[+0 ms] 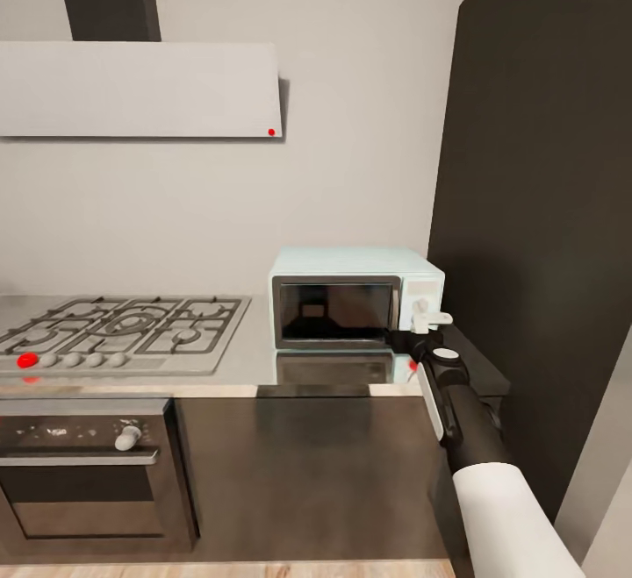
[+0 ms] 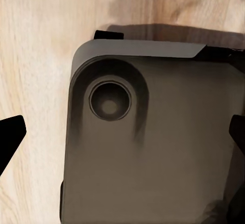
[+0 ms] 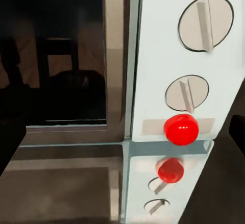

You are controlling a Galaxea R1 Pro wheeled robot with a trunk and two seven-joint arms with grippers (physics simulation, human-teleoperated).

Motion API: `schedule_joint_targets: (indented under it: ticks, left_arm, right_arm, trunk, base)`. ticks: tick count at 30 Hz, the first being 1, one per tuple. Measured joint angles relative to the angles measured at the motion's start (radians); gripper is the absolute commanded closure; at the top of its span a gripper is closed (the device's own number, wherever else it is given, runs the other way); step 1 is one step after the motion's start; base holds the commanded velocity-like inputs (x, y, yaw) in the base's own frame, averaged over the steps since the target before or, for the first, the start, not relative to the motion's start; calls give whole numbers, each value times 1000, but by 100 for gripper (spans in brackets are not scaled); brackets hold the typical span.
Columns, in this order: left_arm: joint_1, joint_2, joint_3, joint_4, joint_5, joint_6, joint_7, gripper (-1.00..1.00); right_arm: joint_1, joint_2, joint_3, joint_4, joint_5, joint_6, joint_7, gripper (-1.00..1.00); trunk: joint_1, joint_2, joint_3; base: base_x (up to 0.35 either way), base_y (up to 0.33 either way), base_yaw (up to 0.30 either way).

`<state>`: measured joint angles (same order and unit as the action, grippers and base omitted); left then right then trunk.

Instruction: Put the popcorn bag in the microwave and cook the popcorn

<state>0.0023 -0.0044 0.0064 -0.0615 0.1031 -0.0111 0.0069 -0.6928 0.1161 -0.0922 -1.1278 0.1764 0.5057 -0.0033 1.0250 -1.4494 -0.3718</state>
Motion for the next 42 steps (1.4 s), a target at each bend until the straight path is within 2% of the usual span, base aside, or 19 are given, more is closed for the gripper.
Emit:
schedule_joint_targets:
  ticks: [22, 42]
  left_arm:
    - [0, 1, 0, 0, 0, 0, 0, -100]
    - [0, 3, -1, 0, 2, 0, 0, -100]
  right_arm:
    - [0, 0, 1, 0, -1, 0, -3, -100]
    - [0, 1, 2, 1, -3, -2, -15, -100]
  trunk:
    - [0, 0, 0]
    - [0, 0, 0]
  base:
    - [105, 42, 0]
    - [91, -45, 0]
